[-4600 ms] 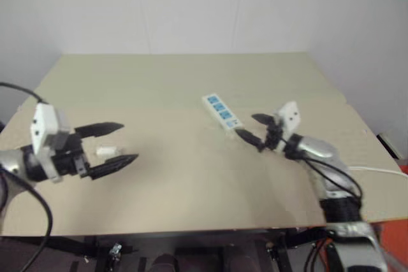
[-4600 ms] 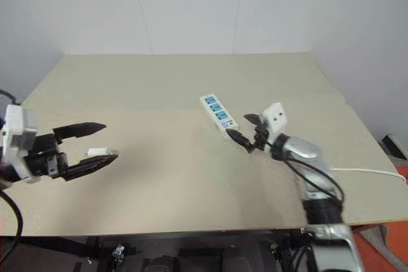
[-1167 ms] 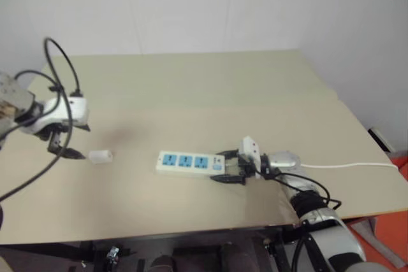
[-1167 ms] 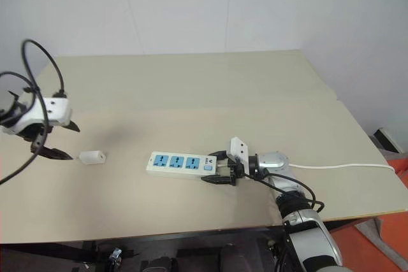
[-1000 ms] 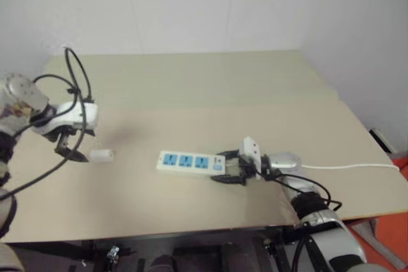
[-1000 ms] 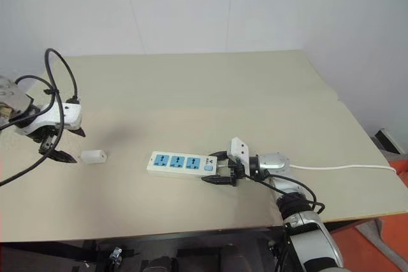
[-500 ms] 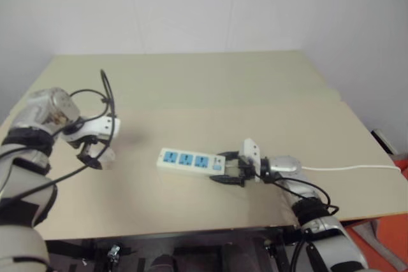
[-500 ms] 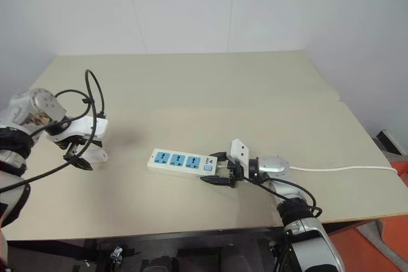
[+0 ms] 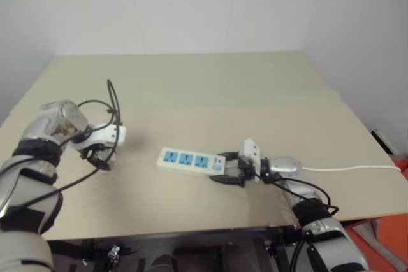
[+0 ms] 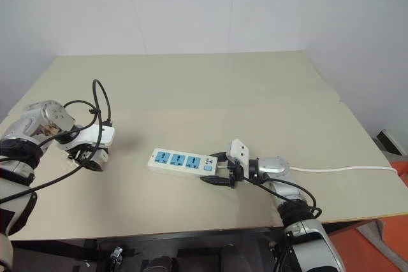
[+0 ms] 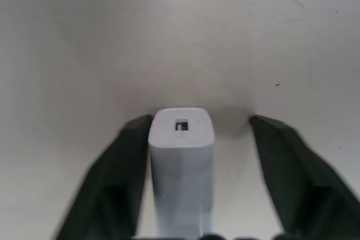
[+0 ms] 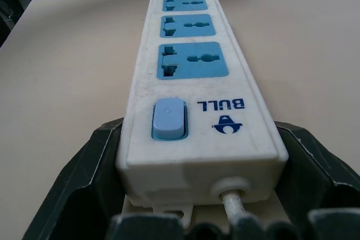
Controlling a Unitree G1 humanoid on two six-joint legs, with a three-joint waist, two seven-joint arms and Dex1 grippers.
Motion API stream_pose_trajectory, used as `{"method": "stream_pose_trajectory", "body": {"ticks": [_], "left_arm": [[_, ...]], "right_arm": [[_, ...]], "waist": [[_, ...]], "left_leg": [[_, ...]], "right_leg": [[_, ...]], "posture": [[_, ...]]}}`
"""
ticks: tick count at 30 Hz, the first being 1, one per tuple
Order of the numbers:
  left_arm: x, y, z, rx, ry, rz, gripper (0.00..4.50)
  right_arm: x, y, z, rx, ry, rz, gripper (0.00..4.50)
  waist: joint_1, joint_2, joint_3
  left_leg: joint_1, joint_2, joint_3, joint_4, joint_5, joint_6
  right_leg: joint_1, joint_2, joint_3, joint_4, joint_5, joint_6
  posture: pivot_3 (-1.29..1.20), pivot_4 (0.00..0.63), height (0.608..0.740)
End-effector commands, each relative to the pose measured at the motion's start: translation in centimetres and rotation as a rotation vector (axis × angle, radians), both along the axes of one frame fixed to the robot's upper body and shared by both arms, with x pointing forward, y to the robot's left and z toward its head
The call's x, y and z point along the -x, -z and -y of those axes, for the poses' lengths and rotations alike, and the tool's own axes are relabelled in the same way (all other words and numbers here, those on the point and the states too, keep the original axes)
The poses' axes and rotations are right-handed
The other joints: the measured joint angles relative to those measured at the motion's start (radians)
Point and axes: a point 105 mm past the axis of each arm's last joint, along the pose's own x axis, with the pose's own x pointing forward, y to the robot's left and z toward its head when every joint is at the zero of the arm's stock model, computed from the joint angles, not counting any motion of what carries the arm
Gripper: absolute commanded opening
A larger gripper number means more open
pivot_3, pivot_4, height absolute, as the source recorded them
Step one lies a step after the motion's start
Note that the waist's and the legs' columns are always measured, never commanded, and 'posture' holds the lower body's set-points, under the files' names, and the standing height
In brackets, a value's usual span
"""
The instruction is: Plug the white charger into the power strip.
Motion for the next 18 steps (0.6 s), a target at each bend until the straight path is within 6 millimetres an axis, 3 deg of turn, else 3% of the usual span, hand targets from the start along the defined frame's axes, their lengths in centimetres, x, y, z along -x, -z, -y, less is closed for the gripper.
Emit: {"method": "stream_pose_trajectory", "body": {"ticks": [1,3,8,15,18], "left_arm": [[-0.1,-0.1,0.2,-0.012,0.017,0.002,1.73],[-0.3,-0.4,0.3,-0.011,0.018,0.011,1.08],[-0.8,-1.5,1.1,0.03,0.033,0.042,1.02],[-2.1,-9.0,7.6,0.494,0.102,0.194,1.02],[-1.6,-10.7,9.2,0.632,0.13,0.21,1.02]], "right_arm": [[0.0,-0.9,0.0,-0.027,0.001,0.024,3.42],[0.0,-0.9,0.0,-0.028,0.002,0.023,3.42],[0.0,-0.8,0.0,-0.026,0.007,0.028,3.42],[0.7,-0.4,0.1,0.007,-0.06,0.024,3.42],[0.9,-0.2,0.1,0.027,-0.102,0.021,3.42]], "waist": [[0.0,0.0,0.0],[0.001,0.0,0.0],[0.001,0.0,0.0],[0.001,0.0,0.0],[-0.002,0.0,0.0]], "left_leg": [[0.0,0.0,0.0,0.0,0.0,0.0],[0.001,0.0,0.0,0.0,0.0,0.0],[0.0,0.0,0.0,0.0,0.0,0.0],[-0.003,0.0,-0.002,0.002,0.0,0.0],[-0.003,0.0,-0.002,0.002,0.0,0.0]], "right_leg": [[0.0,0.0,0.0,0.0,0.0,0.0],[0.001,0.0,0.0,0.0,0.0,0.0],[0.001,0.0,0.0,0.0,0.0,0.0],[-0.001,0.0,-0.002,-0.001,0.0,0.0],[-0.001,-0.001,-0.002,0.0,0.0,0.0]], "posture": [[0.0,0.15,0.74],[0.0,0.15,0.74],[0.0,0.15,0.74],[0.0,0.15,0.74],[0.0,0.15,0.74]]}}
